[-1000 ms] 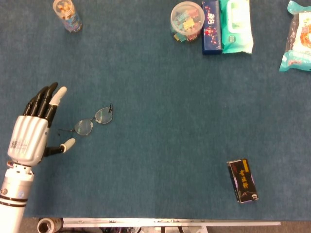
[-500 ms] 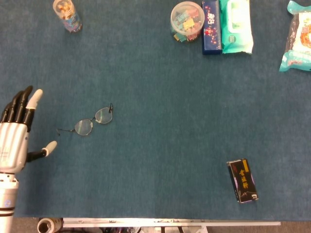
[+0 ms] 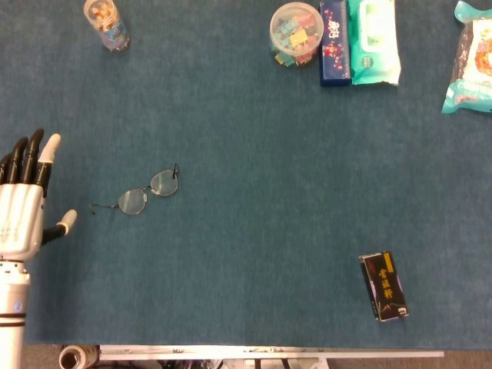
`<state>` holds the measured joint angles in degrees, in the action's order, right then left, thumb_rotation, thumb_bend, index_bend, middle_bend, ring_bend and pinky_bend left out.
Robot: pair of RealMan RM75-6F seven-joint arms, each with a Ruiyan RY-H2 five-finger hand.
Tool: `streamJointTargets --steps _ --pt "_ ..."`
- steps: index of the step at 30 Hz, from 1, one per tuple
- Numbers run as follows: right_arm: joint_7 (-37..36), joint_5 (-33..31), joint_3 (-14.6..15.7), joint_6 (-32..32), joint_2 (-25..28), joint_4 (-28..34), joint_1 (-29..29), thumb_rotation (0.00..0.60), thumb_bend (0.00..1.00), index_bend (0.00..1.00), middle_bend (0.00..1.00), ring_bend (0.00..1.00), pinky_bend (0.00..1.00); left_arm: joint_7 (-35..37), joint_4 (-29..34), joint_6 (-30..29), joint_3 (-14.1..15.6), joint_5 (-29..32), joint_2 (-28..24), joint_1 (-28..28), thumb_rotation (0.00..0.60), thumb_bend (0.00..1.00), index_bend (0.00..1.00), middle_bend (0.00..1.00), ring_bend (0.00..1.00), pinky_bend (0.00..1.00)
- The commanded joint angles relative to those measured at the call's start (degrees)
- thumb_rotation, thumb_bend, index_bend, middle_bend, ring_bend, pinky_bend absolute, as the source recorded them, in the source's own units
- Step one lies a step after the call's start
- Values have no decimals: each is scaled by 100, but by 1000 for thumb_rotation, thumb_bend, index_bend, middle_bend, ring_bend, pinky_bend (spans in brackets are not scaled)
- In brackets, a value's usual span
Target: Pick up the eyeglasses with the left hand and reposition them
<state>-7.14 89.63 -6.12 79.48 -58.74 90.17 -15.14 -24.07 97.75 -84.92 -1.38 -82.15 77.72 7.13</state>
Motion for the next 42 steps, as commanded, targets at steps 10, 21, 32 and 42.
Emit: streamJointTargets --steps 10,21,32,42 --pt "-56 -49 23 2 -22 -58 19 600 0 439 314 201 330 -703 303 345 -239 332 173 308 600 173 0 0 0 139" --pt "-190 -76 52 18 -48 -164 53 600 0 439 314 201 330 -971 403 490 -323 465 333 498 600 174 0 0 0 139" --pt "-262 -114 65 50 -31 -219 99 600 0 439 314 201 330 -1030 205 794 -391 658 609 760 600 173 0 0 0 139" --pt "-288 -151 74 71 -36 -256 141 600 0 439 314 201 330 -981 -116 997 -472 819 835 981 600 174 0 0 0 139"
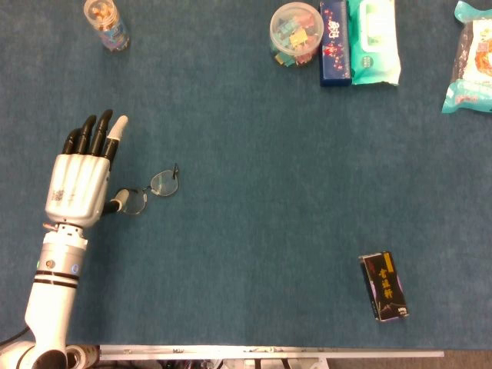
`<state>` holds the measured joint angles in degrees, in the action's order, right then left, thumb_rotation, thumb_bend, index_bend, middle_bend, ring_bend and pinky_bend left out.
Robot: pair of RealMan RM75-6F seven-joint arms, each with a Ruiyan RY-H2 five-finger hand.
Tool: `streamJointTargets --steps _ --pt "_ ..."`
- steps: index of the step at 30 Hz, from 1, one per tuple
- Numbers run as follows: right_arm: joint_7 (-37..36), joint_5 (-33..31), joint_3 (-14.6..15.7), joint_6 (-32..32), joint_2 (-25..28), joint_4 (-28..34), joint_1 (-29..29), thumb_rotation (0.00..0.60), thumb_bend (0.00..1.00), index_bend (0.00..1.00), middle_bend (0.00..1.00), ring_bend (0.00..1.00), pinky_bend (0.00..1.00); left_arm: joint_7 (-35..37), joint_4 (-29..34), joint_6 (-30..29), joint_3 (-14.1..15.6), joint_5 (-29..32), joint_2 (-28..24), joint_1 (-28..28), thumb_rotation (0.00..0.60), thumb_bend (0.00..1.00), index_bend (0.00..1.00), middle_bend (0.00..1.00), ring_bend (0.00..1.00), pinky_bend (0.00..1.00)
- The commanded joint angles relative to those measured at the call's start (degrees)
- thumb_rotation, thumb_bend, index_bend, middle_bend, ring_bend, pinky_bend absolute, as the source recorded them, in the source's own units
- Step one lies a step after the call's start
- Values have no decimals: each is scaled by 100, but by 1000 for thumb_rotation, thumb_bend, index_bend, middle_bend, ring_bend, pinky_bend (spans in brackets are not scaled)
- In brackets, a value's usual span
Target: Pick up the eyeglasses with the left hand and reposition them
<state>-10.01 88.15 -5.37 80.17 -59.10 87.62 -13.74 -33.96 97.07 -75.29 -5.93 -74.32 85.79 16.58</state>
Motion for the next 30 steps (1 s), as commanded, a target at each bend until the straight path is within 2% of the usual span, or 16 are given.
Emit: streamJointTargets --steps 1,18,30 --pt "0 -7 -4 3 0 -3 2 600 0 439 314 201 330 6 -63 47 -18 53 35 48 600 174 0 0 0 139" --pt "-103 21 7 13 -37 -82 12 600 0 439 314 201 330 -197 410 -273 337 134 -319 -209 600 174 0 0 0 139" --pt "-150 22 14 20 -60 -125 23 600 0 439 314 201 330 -333 184 -327 185 264 -313 -133 600 174 0 0 0 139"
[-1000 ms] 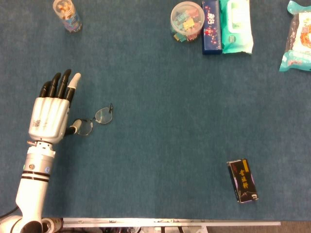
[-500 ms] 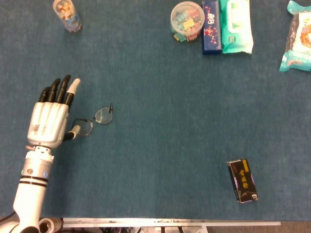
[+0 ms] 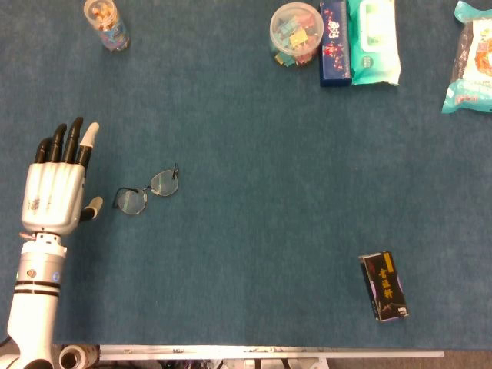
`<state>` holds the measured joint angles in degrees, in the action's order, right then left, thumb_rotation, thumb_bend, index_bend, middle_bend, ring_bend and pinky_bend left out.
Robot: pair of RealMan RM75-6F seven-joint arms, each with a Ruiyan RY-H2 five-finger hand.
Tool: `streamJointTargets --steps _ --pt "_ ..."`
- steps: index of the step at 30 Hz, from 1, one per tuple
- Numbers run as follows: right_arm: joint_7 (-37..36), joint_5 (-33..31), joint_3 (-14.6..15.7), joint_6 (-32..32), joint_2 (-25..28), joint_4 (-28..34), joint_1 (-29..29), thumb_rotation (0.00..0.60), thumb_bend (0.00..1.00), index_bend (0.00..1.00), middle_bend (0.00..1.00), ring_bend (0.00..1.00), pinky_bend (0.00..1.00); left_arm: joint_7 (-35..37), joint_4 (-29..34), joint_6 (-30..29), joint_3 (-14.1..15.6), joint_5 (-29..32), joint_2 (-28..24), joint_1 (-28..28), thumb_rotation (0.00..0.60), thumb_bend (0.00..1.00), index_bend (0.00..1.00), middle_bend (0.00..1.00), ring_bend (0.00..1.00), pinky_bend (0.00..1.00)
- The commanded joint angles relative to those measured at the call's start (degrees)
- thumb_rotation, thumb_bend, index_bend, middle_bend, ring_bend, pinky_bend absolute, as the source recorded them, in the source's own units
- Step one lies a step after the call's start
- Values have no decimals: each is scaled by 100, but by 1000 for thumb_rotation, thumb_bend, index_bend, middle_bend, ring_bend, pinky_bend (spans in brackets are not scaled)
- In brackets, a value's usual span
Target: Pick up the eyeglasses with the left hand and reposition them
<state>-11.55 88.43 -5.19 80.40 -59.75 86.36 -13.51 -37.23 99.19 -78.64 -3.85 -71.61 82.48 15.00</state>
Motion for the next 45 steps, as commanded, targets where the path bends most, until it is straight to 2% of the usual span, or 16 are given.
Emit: streamJointTargets --steps 1,26,45 --pt "9 -6 -6 -1 9 4 0 600 0 439 314 201 330 -9 -54 12 -37 -8 30 41 600 174 0 0 0 139" --pt "-6 -21 1 -30 -3 -12 -4 600 0 439 314 201 330 -43 -330 275 -195 137 318 393 600 174 0 0 0 139" --pt "-11 -104 19 -47 43 -11 64 600 0 439 314 201 330 146 -924 641 -312 356 770 739 600 174 0 0 0 139"
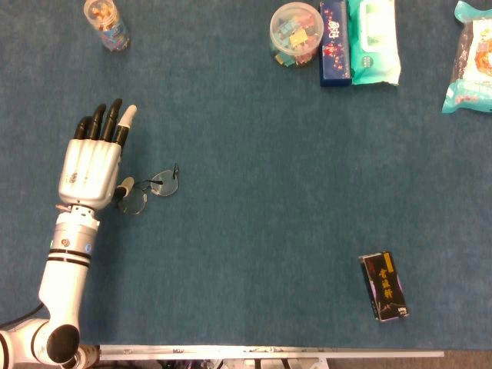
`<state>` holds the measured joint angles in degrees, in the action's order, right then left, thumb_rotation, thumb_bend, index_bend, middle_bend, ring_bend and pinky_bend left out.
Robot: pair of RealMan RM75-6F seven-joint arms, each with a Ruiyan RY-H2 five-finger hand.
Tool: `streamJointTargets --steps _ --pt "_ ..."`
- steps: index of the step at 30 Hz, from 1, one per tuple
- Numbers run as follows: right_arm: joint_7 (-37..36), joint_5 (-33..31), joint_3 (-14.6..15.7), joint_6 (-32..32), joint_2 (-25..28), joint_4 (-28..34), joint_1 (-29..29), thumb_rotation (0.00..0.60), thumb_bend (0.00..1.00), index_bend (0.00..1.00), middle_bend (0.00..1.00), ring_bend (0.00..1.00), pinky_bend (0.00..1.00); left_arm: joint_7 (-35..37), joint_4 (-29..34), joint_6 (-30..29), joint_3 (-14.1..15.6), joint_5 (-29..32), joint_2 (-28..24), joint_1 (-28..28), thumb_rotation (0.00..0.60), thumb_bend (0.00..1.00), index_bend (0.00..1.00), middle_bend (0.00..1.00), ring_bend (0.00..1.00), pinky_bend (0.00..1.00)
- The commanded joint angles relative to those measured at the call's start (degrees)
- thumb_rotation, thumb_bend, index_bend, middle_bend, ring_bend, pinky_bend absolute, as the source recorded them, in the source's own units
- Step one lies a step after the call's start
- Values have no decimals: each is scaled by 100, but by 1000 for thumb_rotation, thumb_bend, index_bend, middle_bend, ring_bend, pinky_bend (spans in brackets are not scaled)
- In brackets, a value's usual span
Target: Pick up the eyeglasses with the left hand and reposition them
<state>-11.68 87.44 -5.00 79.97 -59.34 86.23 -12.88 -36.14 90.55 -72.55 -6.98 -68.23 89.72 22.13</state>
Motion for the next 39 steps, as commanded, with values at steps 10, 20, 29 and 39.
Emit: streamJointTargets --steps 10,20,29,39 --pt "35 -11 4 -30 2 20 3 600 0 439 314 201 330 267 -452 83 13 -20 283 103 600 174 0 0 0 139" --pt "57 -26 11 -90 -27 11 -12 600 0 439 314 201 330 534 -823 118 -36 -56 517 177 600 175 0 0 0 139" --pt "91 -54 8 -125 -12 34 -15 600 0 439 314 201 330 759 -1213 222 -35 -70 720 235 600 175 0 0 0 139" --pt "105 -80 10 -174 -8 50 -23 600 0 439 314 201 330 1188 -1718 285 -22 -273 985 314 600 174 0 0 0 139"
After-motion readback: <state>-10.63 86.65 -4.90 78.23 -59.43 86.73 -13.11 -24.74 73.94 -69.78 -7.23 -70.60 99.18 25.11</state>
